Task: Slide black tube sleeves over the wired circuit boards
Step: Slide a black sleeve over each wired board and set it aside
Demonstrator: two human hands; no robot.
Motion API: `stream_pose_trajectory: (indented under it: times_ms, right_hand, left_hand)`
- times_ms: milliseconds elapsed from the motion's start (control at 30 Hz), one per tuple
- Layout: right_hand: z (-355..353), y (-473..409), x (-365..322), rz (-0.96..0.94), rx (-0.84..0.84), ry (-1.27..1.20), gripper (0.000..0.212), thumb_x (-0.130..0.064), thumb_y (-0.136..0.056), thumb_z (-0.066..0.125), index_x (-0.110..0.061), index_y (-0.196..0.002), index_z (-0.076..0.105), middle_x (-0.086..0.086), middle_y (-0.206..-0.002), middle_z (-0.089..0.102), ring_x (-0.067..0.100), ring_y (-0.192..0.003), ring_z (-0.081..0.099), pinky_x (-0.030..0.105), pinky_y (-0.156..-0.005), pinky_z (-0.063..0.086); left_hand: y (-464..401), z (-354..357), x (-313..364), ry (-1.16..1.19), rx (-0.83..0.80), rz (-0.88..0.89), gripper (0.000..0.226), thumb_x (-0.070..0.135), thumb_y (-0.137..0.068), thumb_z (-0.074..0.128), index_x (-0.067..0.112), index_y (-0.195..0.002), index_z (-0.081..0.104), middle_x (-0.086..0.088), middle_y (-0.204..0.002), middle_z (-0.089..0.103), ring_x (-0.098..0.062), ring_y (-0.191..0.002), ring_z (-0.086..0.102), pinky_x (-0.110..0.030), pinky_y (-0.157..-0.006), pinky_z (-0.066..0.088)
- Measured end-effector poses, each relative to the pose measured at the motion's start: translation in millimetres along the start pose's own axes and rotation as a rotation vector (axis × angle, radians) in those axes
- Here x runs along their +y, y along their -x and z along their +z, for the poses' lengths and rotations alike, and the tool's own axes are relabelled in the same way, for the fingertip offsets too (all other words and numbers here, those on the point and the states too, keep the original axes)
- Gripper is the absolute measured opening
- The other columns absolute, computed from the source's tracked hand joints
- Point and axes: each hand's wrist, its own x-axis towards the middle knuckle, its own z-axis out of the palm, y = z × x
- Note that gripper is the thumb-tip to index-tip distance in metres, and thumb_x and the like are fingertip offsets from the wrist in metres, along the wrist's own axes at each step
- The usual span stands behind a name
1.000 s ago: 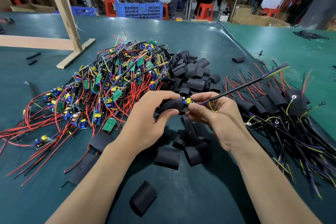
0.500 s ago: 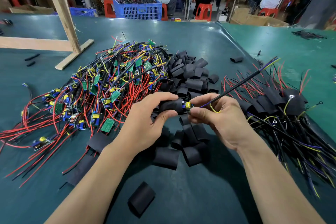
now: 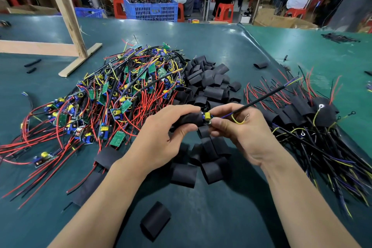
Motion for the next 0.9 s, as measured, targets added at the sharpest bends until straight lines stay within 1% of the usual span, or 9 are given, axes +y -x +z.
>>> stream_pose_trajectory:
  times_ms: [67,200,300,433,467,533,567,700,900]
  right_hand:
    - [-1.7,0.5,-2.1,-0.006,-0.027,-0.027,0.014,-0.002,-0.067,0.070,-0.009,-0.080,0.072,0.009,-0.071,0.071,0.018,-0.060,0.069,0.020,-0.058,0.054]
    - [-5.5,0.4,-3.5,-0.029,-0.058,0.031,0.015,-0.005,-0.067,0.071,-0.012,-0.080,0.072,0.009,-0.073,0.072,0.019,-0.063,0.070,0.021,-0.059,0.055]
    - [-6.8,0.3,-2.3,-0.026,-0.071,0.028,0.017,-0.005,-0.067,0.070,-0.010,-0.083,0.070,0.008,-0.072,0.071,0.019,-0.062,0.069,0.021,-0.059,0.054]
    - [-6.7,0.4,-1.2,-0.024,-0.092,0.036,0.019,-0.006,-0.069,0.069,-0.008,-0.088,0.068,0.006,-0.074,0.071,0.017,-0.065,0.069,0.021,-0.061,0.054]
    - [-7.2,0.6,-1.9,-0.021,-0.094,0.037,0.019,-0.006,-0.069,0.069,-0.008,-0.088,0.068,0.007,-0.074,0.071,0.017,-0.065,0.069,0.021,-0.060,0.054]
    - [-9.1,1.0,-3.3,0.007,-0.095,0.025,0.020,-0.005,-0.069,0.069,-0.006,-0.089,0.068,0.007,-0.072,0.070,0.017,-0.062,0.068,0.020,-0.057,0.053]
    - [-9.7,1.4,-3.5,0.035,-0.097,0.008,0.021,-0.004,-0.068,0.069,-0.004,-0.089,0.068,0.008,-0.071,0.070,0.018,-0.059,0.067,0.020,-0.055,0.052]
    - [-3.8,2.5,-0.9,0.084,-0.096,-0.046,0.021,-0.004,-0.069,0.070,-0.002,-0.089,0.067,0.010,-0.070,0.069,0.021,-0.057,0.064,0.021,-0.054,0.052]
    - [5.8,1.4,2.5,-0.007,-0.056,-0.012,0.015,-0.009,-0.067,0.073,-0.019,-0.078,0.077,0.010,-0.078,0.073,0.020,-0.066,0.069,0.023,-0.062,0.055]
  left_hand:
    - [0.0,0.0,1.4,0.039,0.010,-0.011,0.031,0.013,-0.091,0.066,0.011,-0.122,0.064,0.005,-0.117,0.067,-0.006,-0.113,0.061,-0.024,-0.097,0.048]
    - [0.3,-0.5,1.7,0.036,-0.052,-0.043,0.031,0.014,-0.093,0.064,0.015,-0.124,0.062,0.006,-0.117,0.067,-0.004,-0.111,0.061,-0.026,-0.093,0.050]
    - [1.2,-1.0,2.0,0.026,-0.104,-0.078,0.035,0.016,-0.094,0.062,0.019,-0.129,0.058,0.008,-0.120,0.065,0.009,-0.104,0.058,-0.007,-0.078,0.043]
    - [1.4,-1.2,2.8,0.054,-0.138,-0.108,0.037,0.013,-0.096,0.059,0.019,-0.132,0.055,0.010,-0.123,0.064,0.003,-0.119,0.055,-0.003,-0.083,0.040]
    - [1.4,-1.1,3.5,0.056,-0.141,-0.105,0.037,0.012,-0.096,0.059,0.018,-0.132,0.055,0.009,-0.123,0.064,0.001,-0.120,0.055,-0.005,-0.086,0.041]
    - [1.4,-0.2,5.3,0.058,-0.140,-0.086,0.037,0.011,-0.095,0.059,0.015,-0.132,0.055,0.004,-0.123,0.064,-0.005,-0.121,0.056,-0.018,-0.098,0.045]
    - [1.6,0.6,6.3,0.048,-0.133,-0.069,0.036,0.011,-0.095,0.059,0.013,-0.131,0.056,0.002,-0.121,0.064,-0.010,-0.119,0.058,-0.024,-0.100,0.045]
    - [1.5,2.2,8.4,0.005,-0.112,-0.021,0.037,0.010,-0.093,0.060,0.010,-0.130,0.057,0.002,-0.111,0.062,-0.020,-0.104,0.059,-0.023,-0.092,0.045]
    - [1.6,4.2,6.3,0.020,-0.149,-0.053,0.040,0.016,-0.095,0.056,0.015,-0.135,0.053,-0.002,-0.118,0.063,-0.020,-0.111,0.059,-0.037,-0.095,0.047]
